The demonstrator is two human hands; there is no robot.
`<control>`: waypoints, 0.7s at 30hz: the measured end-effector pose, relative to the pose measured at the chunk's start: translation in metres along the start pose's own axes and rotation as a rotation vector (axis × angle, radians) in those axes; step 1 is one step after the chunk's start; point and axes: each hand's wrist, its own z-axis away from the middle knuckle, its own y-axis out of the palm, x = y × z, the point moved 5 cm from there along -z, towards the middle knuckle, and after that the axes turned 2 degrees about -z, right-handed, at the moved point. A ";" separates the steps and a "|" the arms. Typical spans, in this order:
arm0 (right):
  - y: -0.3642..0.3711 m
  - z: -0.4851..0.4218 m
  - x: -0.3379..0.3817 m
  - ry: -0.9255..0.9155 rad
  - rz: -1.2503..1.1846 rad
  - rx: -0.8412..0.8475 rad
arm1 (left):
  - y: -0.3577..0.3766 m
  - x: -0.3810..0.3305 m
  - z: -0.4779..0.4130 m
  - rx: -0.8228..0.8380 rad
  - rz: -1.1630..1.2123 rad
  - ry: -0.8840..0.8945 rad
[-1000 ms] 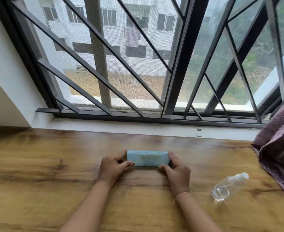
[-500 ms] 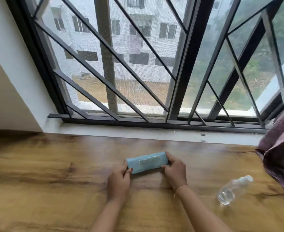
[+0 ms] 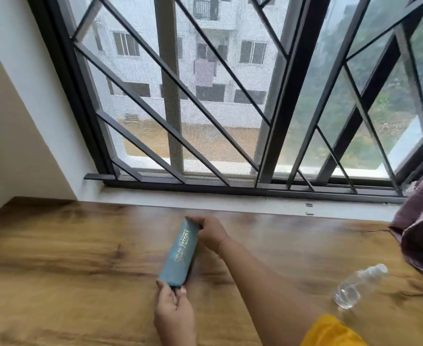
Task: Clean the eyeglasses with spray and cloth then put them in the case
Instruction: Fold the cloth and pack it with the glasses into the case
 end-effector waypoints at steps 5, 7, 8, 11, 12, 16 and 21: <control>0.011 -0.003 -0.003 0.028 -0.018 0.046 | 0.010 0.005 0.006 -0.036 0.088 -0.046; 0.015 -0.002 -0.004 0.022 -0.027 0.049 | 0.014 0.008 0.005 -0.041 0.118 -0.066; 0.017 -0.002 -0.004 0.016 -0.032 0.049 | 0.014 0.011 0.003 -0.051 0.131 -0.078; 0.019 0.001 -0.006 0.001 -0.049 0.024 | 0.014 0.013 -0.001 -0.069 0.176 -0.092; 0.019 0.002 -0.007 -0.005 -0.051 0.011 | 0.014 0.012 -0.001 -0.066 0.172 -0.093; 0.020 0.004 -0.009 -0.030 -0.058 0.014 | 0.012 0.010 0.000 -0.059 0.162 -0.096; 0.013 0.014 -0.004 -0.045 -0.093 0.019 | 0.009 0.004 0.007 -0.045 0.166 -0.052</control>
